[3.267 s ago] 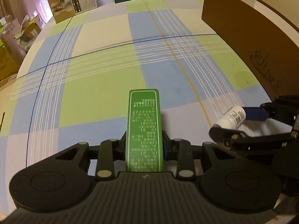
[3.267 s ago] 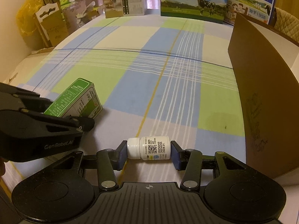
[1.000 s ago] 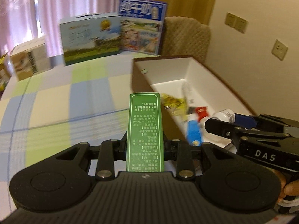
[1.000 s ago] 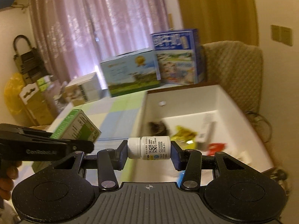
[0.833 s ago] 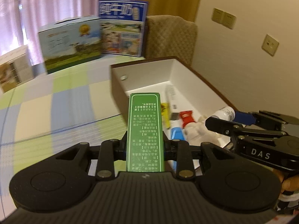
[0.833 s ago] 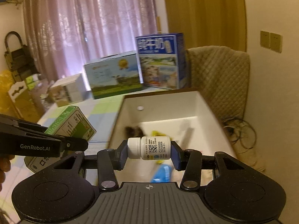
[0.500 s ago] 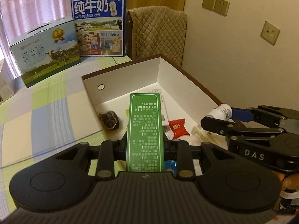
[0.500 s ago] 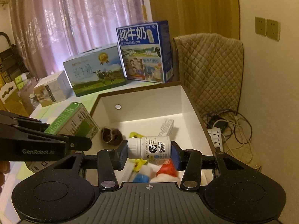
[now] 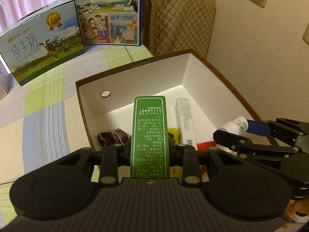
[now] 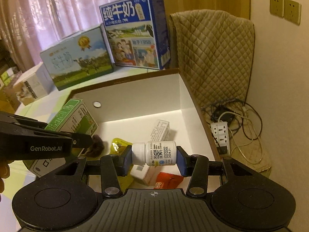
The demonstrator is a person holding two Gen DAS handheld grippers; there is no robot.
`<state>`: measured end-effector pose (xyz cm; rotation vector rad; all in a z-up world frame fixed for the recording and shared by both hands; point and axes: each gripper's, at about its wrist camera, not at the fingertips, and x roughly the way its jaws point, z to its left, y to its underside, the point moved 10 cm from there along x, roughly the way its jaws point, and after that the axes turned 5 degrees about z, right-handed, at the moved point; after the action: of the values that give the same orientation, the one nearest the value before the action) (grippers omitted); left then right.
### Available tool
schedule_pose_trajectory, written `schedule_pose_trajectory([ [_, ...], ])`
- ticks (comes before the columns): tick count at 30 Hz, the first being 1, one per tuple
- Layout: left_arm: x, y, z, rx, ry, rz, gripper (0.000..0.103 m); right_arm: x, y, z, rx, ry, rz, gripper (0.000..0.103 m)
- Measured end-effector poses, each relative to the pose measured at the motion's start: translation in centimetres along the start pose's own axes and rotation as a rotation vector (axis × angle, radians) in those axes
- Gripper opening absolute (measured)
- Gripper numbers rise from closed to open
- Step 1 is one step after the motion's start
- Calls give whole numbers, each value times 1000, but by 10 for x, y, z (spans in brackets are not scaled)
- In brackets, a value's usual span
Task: Organize objects
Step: 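Lower the green box and pill bottle into the box and open both grippers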
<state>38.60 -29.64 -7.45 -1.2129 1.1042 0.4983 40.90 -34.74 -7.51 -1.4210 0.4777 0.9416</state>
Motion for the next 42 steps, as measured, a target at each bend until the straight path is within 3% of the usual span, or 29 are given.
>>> schedule_pose_trajectory([
  [9, 21, -2, 2, -5, -9, 27, 26, 17, -10, -4, -35, 69, 8, 45],
  [19, 31, 0, 5, -5, -11, 35, 26, 12, -16, -4, -24, 34, -24, 46],
  [26, 26, -13, 4, 27, -25, -39, 27, 11, -13, -7, -1, 24, -26, 46],
  [34, 21, -15, 7, 42, -22, -72, 52, 7, -4, -6, 4, 3, -19, 46],
  [42, 18, -4, 0, 69, -6, -69, 62, -1, 7, -5, 7, -7, -16, 46],
])
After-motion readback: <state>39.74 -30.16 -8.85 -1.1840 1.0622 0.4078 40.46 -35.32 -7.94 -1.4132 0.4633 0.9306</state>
